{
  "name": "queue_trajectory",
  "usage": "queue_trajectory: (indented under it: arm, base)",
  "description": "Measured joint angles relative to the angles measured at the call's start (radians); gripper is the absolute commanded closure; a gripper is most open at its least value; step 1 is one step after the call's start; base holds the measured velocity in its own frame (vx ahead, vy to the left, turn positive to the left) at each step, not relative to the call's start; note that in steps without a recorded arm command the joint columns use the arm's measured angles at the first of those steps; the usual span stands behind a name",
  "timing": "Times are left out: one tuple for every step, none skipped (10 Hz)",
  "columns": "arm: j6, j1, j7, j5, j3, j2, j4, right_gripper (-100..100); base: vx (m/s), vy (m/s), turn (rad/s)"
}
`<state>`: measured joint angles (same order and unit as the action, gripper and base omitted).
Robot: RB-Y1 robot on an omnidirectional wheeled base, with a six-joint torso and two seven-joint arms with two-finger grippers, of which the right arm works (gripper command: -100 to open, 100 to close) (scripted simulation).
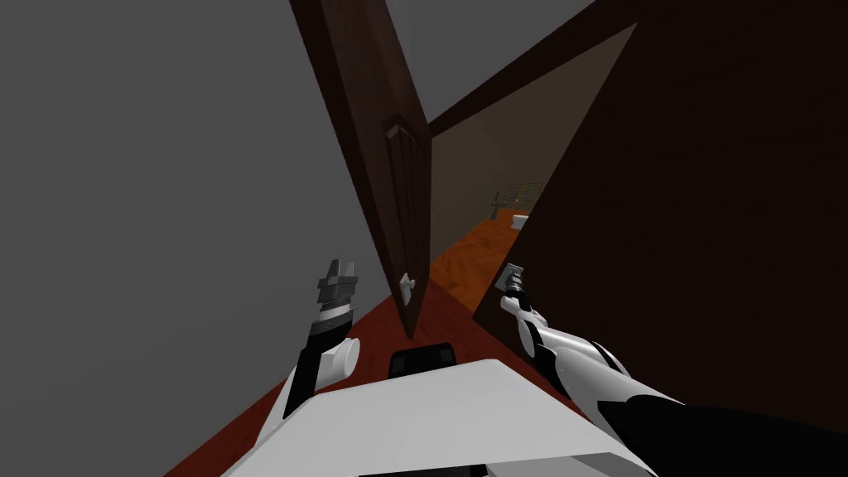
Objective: Pull the door open
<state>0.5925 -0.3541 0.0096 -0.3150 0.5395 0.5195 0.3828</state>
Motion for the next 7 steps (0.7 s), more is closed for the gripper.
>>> queue_trajectory:
  arm:
    - [-0.003,0.007,-0.006,0.005,-0.010,-0.009,0.015,100]
    - [0.000,-0.003,-0.015,0.013,-0.025,-0.012,0.004,100]
    - [0.003,-0.007,-0.026,0.020,-0.039,-0.013,0.000,100]
    - [0.001,-0.007,-0.032,0.025,-0.049,-0.018,0.007,100]
    - [-0.002,-0.005,-0.033,0.027,-0.052,-0.024,0.006,100]
    - [-0.010,-0.001,-0.032,0.028,-0.055,-0.030,0.022,100]
    - [-0.012,-0.005,-0.034,0.032,-0.061,-0.033,0.031,100]
  base:
    - [-0.253,0.042,0.034]
    - [-0.244,0.062,0.049]
    - [-0.224,0.066,0.028]
    - [-0.100,0.034,0.020]
    - [-0.167,0.015,0.039]
    - [-0.230,0.007,0.057]
    - [-0.215,-0.009,0.062]
